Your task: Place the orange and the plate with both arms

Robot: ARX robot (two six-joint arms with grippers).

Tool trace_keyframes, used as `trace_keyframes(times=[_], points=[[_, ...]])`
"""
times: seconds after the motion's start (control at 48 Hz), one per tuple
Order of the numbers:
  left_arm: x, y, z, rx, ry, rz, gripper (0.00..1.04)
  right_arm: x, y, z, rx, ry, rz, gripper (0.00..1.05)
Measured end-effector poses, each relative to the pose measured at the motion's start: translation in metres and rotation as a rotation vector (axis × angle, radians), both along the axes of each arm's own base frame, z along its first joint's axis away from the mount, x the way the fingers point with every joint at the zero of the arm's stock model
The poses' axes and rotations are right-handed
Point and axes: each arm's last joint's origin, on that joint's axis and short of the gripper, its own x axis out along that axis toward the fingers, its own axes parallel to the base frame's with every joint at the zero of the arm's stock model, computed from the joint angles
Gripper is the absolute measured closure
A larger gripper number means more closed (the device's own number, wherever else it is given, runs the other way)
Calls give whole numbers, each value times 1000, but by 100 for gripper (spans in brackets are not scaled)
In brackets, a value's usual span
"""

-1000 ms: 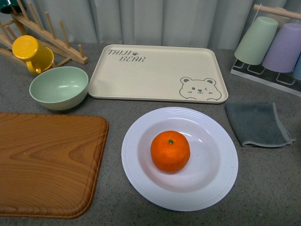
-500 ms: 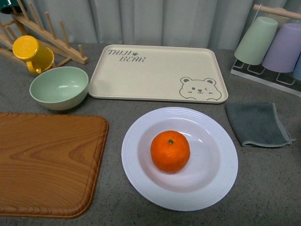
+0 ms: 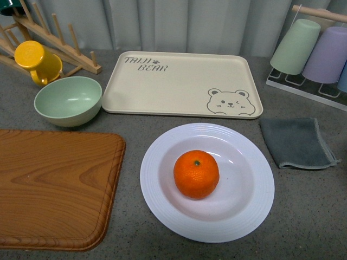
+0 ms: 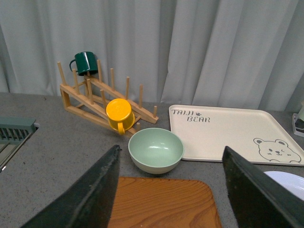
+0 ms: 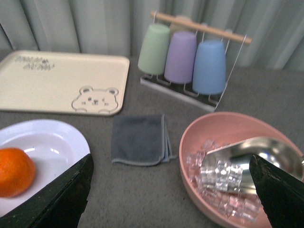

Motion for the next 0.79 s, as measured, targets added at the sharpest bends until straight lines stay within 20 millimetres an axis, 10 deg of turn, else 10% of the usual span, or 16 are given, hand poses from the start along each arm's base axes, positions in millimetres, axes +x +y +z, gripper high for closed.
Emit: trace_keyframes(times=[0.208, 0.792], points=[[0, 0, 0, 1, 0, 0, 5, 40, 3, -19, 116, 260, 62, 9], [0, 0, 0, 3, 0, 0, 6, 116, 24, -108, 681, 813, 163, 9]])
